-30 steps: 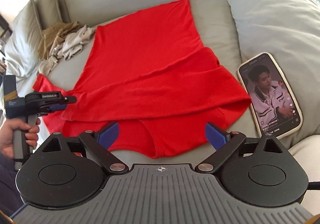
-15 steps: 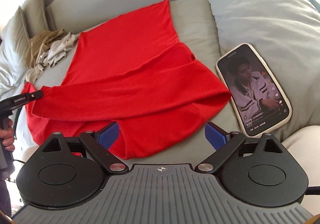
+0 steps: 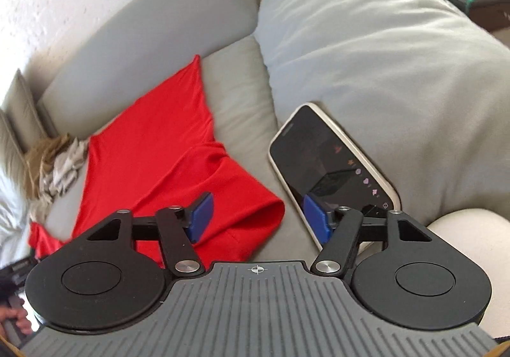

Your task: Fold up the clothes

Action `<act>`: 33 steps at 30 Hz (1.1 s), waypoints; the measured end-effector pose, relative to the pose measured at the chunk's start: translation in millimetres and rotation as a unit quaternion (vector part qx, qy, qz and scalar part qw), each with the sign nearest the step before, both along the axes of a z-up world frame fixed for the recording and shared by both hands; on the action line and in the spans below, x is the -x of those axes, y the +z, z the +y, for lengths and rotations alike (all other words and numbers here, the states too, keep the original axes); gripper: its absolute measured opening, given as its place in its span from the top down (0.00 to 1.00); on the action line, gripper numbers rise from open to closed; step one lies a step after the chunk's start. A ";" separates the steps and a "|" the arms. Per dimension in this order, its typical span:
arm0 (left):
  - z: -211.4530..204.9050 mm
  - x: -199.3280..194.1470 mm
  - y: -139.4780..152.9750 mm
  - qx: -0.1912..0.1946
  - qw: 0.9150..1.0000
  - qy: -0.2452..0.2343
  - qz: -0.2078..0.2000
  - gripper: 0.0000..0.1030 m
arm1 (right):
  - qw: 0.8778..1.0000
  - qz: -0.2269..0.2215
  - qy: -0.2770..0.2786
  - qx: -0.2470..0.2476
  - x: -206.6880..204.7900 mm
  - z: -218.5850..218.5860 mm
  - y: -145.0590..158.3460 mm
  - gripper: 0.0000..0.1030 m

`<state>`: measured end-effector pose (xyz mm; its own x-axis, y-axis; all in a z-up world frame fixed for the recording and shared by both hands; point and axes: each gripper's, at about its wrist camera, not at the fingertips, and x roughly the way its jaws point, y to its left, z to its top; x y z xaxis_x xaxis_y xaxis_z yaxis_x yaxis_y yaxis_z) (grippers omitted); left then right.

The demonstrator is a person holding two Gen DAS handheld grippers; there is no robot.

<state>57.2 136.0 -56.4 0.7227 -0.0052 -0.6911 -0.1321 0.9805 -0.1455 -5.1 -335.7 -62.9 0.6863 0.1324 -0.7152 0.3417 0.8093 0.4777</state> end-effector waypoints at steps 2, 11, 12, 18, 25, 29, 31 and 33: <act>-21.6 3.3 -4.1 0.012 0.998 -0.056 0.005 0.79 | 0.998 0.005 -0.015 -0.065 -2.1 -14.0 -13.3 0.43; -78.3 -18.8 -53.7 -0.008 0.992 -0.116 0.049 0.79 | 0.981 0.010 -0.013 -0.191 -33.2 -12.1 -57.8 0.39; -75.8 -19.3 -54.7 -0.002 0.992 -0.116 0.050 0.78 | 0.980 0.013 -0.011 -0.198 -37.6 -10.1 -63.4 0.39; -76.4 -22.8 -55.6 -0.007 0.990 -0.129 0.058 0.78 | 0.955 -0.060 -0.056 -0.284 -48.3 -7.3 -91.6 0.37; -76.1 -22.4 -57.0 -0.010 0.989 -0.133 0.056 0.77 | 0.974 -0.076 -0.130 -0.168 -32.6 13.0 -73.1 0.84; -74.1 -23.3 -56.6 -0.006 0.989 -0.134 0.059 0.75 | 0.986 -0.068 -0.083 -0.131 -30.1 16.0 -42.7 0.74; -73.2 -24.0 -56.3 -0.003 0.989 -0.134 0.060 0.75 | 0.990 -0.064 -0.060 -0.112 -28.8 17.5 -27.4 0.49; -73.7 -24.3 -56.4 -0.004 0.989 -0.135 0.061 0.75 | 0.993 -0.060 -0.037 -0.093 -27.6 19.0 -12.2 0.46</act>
